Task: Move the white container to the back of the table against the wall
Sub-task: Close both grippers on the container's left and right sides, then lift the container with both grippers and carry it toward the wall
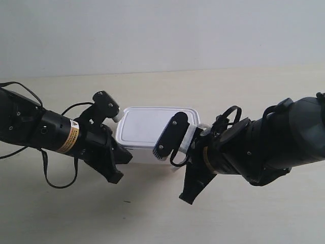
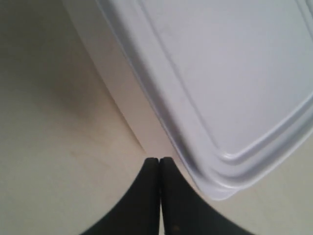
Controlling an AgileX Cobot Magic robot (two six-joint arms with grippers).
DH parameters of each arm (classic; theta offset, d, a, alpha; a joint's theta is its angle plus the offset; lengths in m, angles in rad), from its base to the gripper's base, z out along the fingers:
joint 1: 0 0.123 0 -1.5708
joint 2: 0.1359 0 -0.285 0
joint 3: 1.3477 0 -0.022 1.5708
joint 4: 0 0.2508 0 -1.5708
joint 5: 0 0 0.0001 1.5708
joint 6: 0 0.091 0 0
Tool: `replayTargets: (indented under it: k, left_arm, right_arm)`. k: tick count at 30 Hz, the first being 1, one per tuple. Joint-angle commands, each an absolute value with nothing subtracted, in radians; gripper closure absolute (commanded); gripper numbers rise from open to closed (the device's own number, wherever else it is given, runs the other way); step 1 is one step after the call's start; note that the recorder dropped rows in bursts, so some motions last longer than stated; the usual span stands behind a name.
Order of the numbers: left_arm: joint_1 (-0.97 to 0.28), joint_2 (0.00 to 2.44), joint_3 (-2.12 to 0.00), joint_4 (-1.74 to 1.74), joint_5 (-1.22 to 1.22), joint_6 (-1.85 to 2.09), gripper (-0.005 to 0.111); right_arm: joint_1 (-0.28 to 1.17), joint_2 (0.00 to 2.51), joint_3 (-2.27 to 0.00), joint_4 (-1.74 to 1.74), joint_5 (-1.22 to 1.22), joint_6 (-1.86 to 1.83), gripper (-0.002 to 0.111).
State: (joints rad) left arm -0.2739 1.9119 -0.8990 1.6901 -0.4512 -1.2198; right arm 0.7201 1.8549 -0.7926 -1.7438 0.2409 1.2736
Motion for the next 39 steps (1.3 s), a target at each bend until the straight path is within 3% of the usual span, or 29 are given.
replayTargets:
  k: [1,8,21,39]
  left_arm:
    - [-0.281,1.913,-0.907,1.686,-0.447,-1.068,0.107]
    - [-0.286,1.913,-0.907,1.572,-0.368,-0.896,0.107]
    - [-0.442,1.997,-1.002,1.498,-0.018,-0.709,0.107]
    - [-0.441,2.082,-1.130,1.571,0.076,-0.708,0.107]
  right_arm:
    - [0.721,1.855,-0.804,-1.744,0.258,1.200,0.108]
    - [0.721,1.879,-0.863,-1.744,0.261,1.170,0.108]
    - [0.721,1.980,-0.944,-1.744,0.380,1.109,0.108]
    - [0.721,2.068,-1.046,-1.744,0.424,0.923,0.108]
